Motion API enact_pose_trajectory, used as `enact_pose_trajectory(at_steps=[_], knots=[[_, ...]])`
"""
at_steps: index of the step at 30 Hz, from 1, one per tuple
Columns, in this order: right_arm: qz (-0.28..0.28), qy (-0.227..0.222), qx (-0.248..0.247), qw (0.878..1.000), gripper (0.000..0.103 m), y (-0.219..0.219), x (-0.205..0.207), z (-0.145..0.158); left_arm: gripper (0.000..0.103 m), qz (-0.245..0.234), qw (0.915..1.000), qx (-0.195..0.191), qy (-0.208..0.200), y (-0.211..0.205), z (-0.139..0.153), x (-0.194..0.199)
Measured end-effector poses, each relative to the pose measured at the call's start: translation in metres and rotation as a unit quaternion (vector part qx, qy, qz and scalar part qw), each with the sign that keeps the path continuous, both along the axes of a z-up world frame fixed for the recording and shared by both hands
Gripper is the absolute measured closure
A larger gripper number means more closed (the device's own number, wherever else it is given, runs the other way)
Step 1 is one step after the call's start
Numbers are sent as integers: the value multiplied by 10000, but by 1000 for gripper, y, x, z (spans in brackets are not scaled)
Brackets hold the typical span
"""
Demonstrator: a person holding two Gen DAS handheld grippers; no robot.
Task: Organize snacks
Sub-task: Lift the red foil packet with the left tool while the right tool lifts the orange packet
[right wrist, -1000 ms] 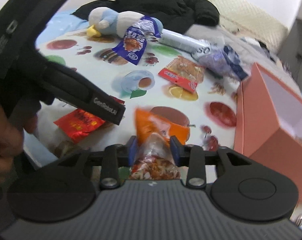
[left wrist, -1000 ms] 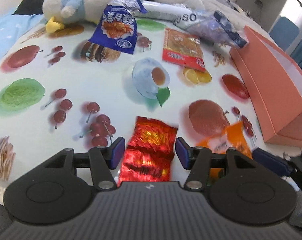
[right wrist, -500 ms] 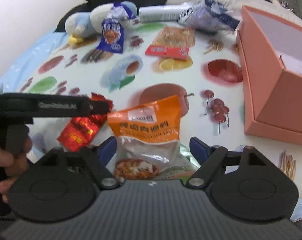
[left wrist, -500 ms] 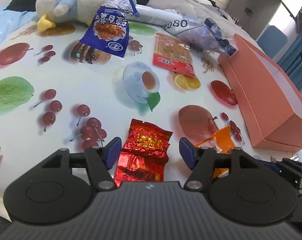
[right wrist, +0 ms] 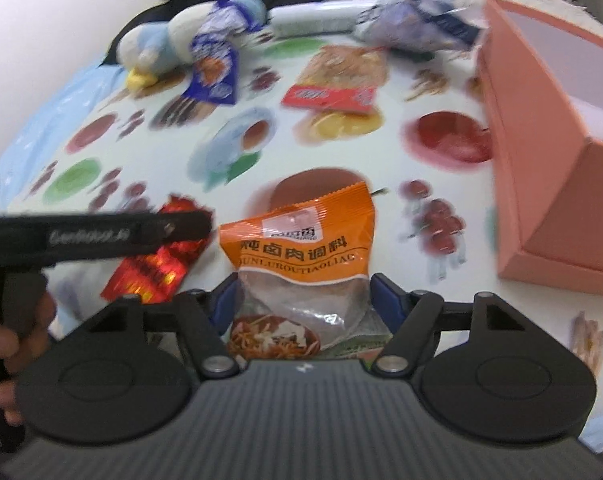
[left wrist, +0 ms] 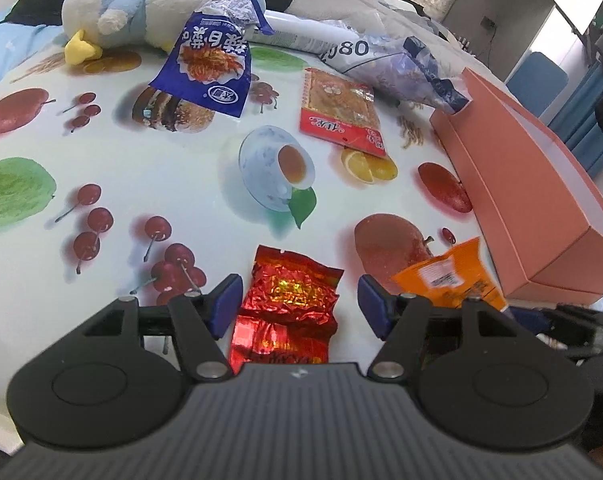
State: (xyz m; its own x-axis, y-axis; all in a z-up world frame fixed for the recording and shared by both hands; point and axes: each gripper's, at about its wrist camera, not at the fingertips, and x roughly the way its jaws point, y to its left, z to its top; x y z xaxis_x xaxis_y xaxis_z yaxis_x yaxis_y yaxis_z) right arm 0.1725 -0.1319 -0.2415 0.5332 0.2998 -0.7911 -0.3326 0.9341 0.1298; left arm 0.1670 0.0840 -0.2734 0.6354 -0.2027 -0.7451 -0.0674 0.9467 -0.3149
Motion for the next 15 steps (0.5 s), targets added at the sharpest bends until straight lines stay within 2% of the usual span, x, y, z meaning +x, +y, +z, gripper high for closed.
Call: enact_pose_trajectory(at_steps=[3, 8, 11, 15], knots=[[-255, 72, -44, 9996, 31, -7, 5, -1, 34, -132, 9998, 172, -24, -5, -2, 3], [-472, 169, -35, 9987, 32, -16, 10, -5, 36, -496, 9963, 706, 8, -19, -4, 6], [-499, 168, -24, 9986, 32, -16, 10, -4, 45, -553, 9927, 1076, -14, -26, -5, 5], [-500, 124, 9, 9987, 32, -19, 4, 0, 47, -624, 9923, 1038, -243, -25, 3, -1]])
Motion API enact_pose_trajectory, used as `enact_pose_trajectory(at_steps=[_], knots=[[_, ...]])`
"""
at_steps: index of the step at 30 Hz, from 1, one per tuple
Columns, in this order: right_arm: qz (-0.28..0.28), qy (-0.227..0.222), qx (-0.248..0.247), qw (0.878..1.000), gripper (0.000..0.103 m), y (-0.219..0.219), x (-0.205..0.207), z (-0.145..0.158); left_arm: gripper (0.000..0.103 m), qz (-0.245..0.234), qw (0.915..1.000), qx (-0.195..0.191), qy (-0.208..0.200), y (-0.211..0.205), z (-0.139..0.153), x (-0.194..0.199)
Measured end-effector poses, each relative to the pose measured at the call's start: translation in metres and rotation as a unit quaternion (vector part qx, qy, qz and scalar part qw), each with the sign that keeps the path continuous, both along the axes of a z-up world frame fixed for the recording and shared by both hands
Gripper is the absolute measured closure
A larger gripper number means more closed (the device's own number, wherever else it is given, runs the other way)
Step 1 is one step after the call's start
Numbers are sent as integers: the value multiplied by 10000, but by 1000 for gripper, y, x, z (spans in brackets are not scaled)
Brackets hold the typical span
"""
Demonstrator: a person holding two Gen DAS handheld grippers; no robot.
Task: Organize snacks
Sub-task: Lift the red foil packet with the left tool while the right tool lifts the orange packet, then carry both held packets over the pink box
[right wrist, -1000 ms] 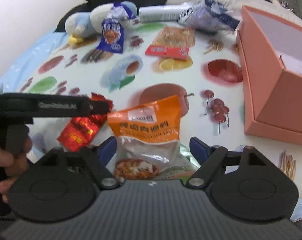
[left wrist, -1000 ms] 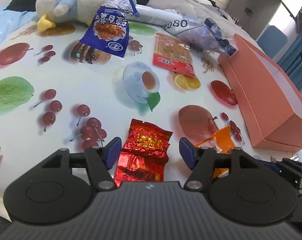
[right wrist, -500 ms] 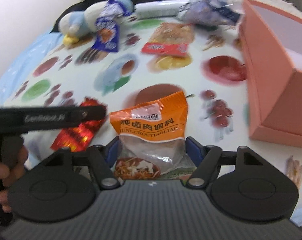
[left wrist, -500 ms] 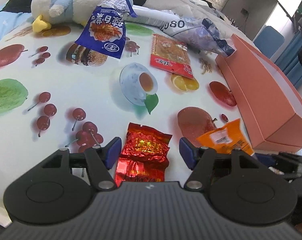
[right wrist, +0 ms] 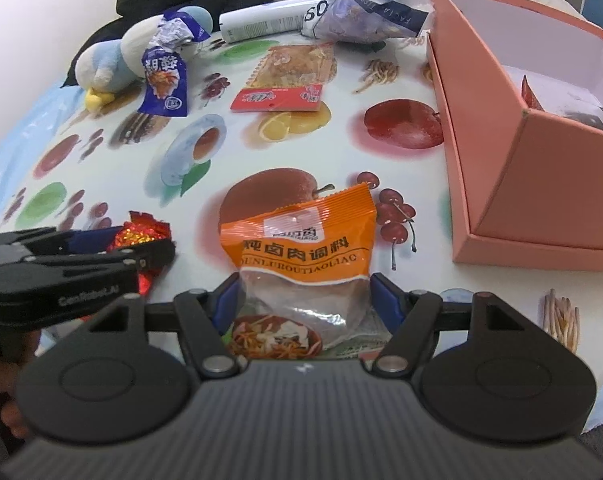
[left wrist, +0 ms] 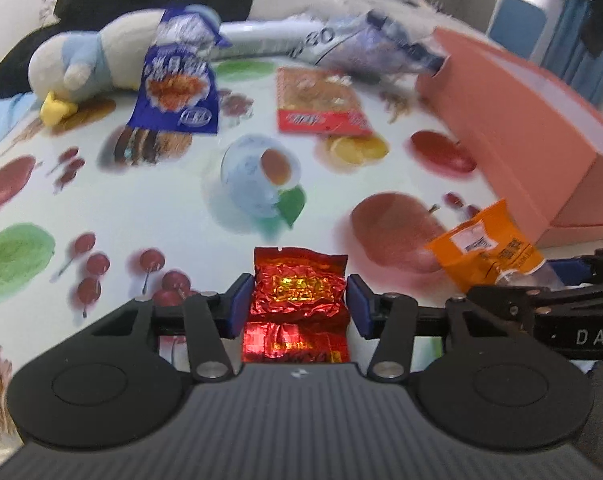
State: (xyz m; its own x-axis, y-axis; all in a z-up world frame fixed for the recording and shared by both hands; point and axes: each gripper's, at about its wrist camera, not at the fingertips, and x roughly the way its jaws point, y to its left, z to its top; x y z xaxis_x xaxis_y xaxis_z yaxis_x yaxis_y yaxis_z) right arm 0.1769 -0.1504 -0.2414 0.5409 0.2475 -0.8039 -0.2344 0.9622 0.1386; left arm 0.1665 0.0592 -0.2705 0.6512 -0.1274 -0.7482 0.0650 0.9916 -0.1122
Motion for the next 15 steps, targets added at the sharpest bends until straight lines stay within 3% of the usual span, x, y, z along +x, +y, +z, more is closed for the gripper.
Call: enact_pose_trajectory(at_steps=[5, 15], knots=[[-71, -132, 76, 9999, 33, -5, -9, 15, 47, 148, 9995, -115, -245, 1, 29, -4], [-175, -786, 222, 9965, 37, -12, -27, 74, 47, 341, 9965, -441, -630, -10, 96, -28]])
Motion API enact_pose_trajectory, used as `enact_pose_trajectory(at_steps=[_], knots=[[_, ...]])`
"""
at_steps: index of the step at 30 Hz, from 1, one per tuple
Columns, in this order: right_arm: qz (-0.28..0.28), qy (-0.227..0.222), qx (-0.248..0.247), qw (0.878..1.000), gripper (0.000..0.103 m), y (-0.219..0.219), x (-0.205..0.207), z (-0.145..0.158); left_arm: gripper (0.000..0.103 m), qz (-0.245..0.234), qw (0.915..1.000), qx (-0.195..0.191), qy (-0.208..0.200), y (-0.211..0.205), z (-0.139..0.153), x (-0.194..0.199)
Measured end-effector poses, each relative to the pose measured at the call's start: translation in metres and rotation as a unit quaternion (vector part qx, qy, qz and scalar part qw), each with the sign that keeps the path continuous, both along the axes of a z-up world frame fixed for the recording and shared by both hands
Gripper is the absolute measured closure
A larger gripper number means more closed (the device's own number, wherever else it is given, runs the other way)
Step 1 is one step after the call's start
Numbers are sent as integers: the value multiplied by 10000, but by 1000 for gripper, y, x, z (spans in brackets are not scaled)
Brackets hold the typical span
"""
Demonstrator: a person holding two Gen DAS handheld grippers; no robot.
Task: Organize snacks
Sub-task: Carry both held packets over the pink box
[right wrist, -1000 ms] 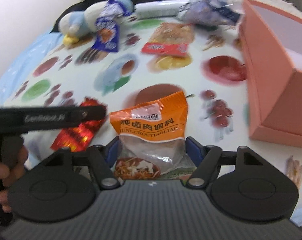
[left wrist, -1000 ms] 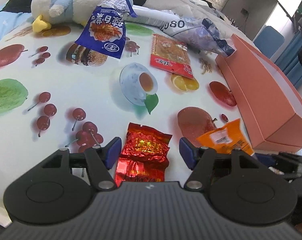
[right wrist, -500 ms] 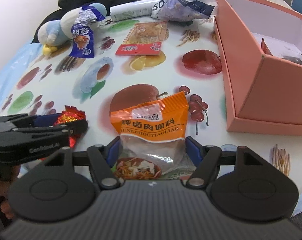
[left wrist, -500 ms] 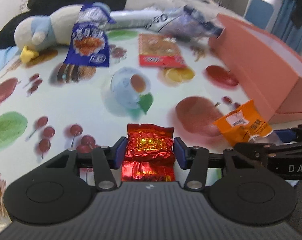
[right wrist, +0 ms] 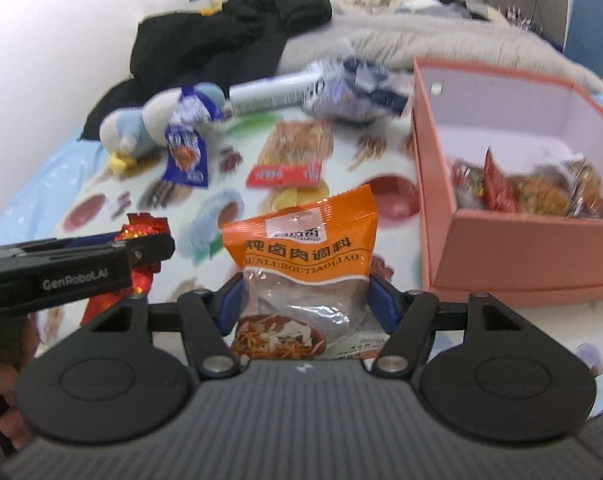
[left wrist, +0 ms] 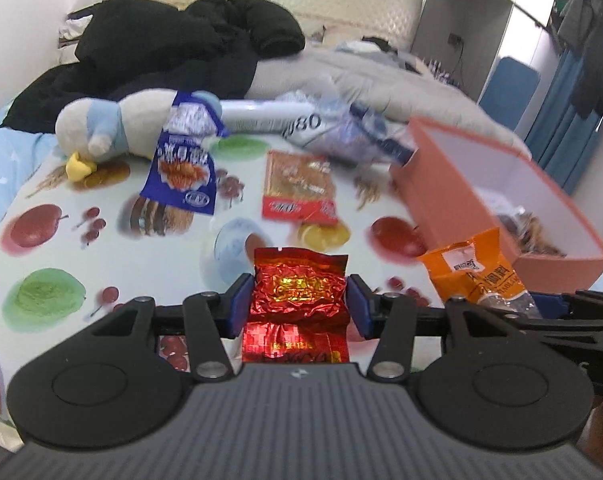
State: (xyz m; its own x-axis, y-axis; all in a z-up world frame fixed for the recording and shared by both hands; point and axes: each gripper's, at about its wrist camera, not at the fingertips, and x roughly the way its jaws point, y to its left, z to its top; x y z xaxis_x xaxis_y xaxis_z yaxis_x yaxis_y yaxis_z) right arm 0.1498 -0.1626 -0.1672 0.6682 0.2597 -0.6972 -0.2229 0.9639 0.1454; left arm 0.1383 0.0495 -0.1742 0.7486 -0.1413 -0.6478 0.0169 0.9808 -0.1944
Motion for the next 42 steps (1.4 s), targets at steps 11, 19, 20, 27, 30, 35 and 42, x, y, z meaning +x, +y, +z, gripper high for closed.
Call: enact_pose_trajectory(at_steps=[11, 19, 20, 27, 30, 35, 42], knots=[[-246, -474, 124, 9985, 42, -20, -34, 54, 47, -27, 9991, -333, -266, -19, 60, -33], [-557, -703, 203, 9958, 42, -46, -56, 88, 47, -249, 9980, -465, -350, -48, 94, -41], [-605, -720, 225, 9953, 42, -50, -58, 91, 47, -322, 9977, -489, -349, -53, 99, -40], [-963, -861, 172, 9915, 42, -83, -65, 118, 47, -839, 9933, -629, -481, -99, 126, -26], [-1119, -929, 159, 9892, 42, -98, -61, 127, 47, -1050, 9916, -599, -458, -121, 133, -16], [-1328, -902, 258, 9867, 42, -120, -42, 128, 47, -1270, 9903, -456, -332, -148, 135, 12], [-1546, -732, 356, 9846, 42, -153, -4, 118, 47, -1517, 9879, -334, 1, -181, 127, 67]])
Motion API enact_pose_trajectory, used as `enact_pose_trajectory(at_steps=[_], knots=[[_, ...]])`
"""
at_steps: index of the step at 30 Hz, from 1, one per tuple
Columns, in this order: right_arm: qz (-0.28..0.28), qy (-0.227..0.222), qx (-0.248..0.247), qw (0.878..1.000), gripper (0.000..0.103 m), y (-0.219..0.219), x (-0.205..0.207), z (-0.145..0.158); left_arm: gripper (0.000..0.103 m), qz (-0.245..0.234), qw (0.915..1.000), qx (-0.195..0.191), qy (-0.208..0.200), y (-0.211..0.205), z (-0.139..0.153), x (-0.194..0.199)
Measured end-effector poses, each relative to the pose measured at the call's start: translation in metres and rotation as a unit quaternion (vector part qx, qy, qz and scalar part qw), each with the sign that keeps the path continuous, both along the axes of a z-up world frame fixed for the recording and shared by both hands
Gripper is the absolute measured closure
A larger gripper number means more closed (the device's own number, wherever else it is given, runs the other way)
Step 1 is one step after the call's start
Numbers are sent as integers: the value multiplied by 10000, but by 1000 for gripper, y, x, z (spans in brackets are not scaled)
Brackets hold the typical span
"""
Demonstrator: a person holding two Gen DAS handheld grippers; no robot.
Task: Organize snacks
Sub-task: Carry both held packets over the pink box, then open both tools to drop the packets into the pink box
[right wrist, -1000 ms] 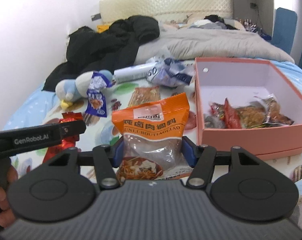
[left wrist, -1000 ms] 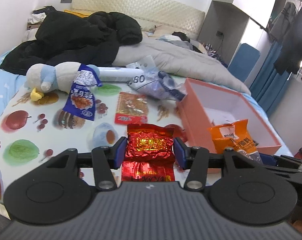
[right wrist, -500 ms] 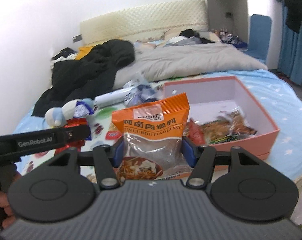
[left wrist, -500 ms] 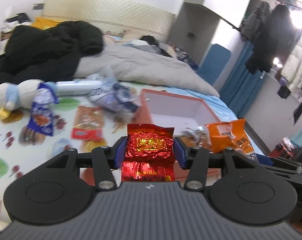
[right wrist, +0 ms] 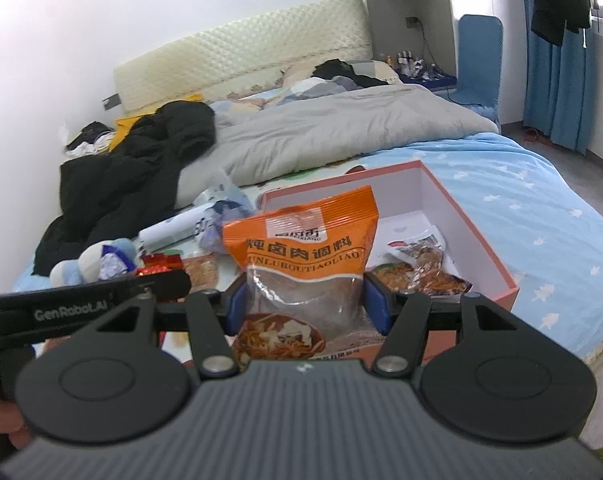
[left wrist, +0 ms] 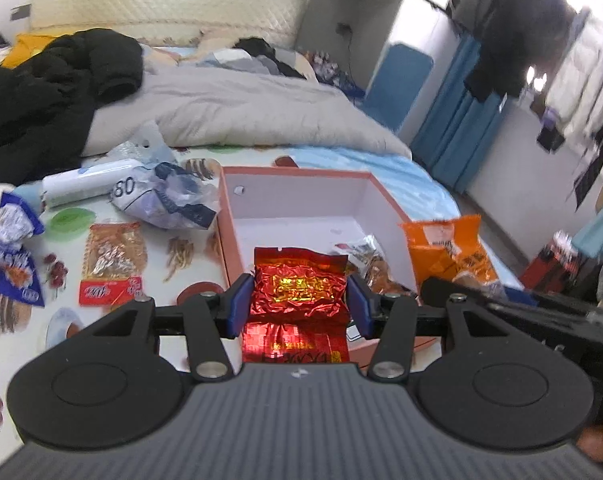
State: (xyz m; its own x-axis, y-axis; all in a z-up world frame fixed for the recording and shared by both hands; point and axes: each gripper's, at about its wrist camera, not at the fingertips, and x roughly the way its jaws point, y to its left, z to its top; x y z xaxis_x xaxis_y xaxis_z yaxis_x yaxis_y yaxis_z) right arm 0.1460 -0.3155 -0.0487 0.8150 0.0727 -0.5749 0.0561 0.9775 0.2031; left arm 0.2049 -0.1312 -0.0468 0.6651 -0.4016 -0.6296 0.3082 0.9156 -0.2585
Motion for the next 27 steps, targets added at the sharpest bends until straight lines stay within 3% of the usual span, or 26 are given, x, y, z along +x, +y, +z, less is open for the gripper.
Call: enact_pose_trajectory(at_steps=[16, 27], knots=[[-65, 612, 137, 9980, 42, -55, 92, -57, 46, -399, 9970, 372, 542, -67, -55, 120], [-182, 1025, 169, 9944, 42, -83, 137, -97, 46, -433, 9947, 474, 801, -83, -89, 161]])
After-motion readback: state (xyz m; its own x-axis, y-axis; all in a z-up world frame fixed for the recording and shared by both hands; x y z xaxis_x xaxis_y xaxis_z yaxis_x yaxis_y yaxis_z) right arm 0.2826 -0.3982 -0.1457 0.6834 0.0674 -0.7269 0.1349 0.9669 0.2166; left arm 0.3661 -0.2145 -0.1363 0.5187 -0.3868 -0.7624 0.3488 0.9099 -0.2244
